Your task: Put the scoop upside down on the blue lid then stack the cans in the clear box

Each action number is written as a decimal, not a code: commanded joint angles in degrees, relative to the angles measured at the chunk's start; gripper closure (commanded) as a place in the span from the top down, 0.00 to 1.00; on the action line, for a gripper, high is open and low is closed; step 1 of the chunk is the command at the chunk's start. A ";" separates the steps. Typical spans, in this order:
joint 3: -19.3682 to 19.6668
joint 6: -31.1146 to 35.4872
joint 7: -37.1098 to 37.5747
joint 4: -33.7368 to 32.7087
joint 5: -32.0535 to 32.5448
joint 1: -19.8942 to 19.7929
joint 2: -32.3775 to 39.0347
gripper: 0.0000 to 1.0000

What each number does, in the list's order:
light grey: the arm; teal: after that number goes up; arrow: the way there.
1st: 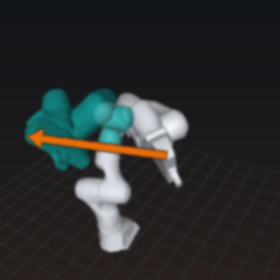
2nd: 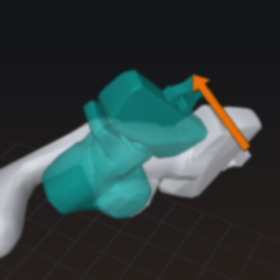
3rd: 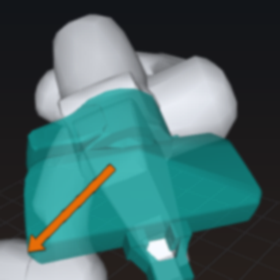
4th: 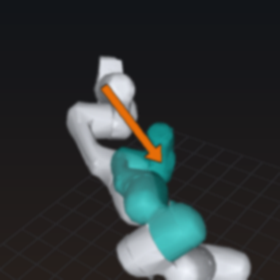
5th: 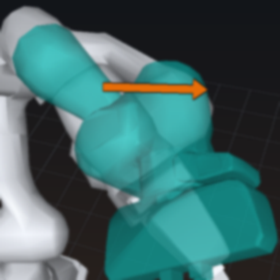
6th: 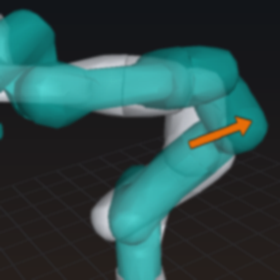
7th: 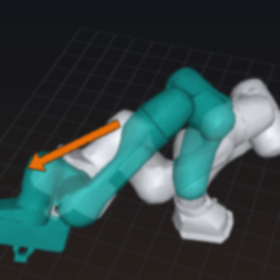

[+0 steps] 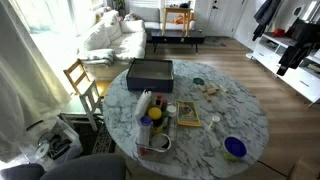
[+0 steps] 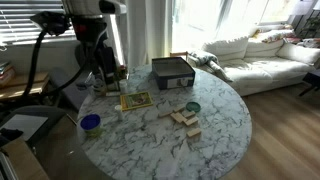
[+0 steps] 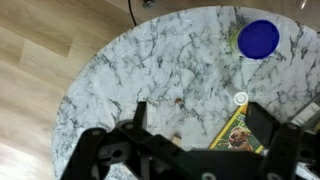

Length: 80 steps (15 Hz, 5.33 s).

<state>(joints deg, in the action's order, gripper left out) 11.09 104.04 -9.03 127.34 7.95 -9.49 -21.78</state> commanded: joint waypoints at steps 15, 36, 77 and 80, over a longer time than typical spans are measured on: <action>-0.76 0.50 -0.36 -0.30 -2.34 1.68 0.65 1.00; -16.24 21.47 -2.35 -0.80 -21.48 20.58 5.30 1.00; -26.25 48.26 -18.29 -4.51 -32.39 15.52 39.57 0.21; -26.25 48.34 -17.35 -4.33 -31.80 15.27 39.61 0.35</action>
<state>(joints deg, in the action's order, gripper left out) -14.14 151.84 -28.54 123.07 -25.71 6.97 17.03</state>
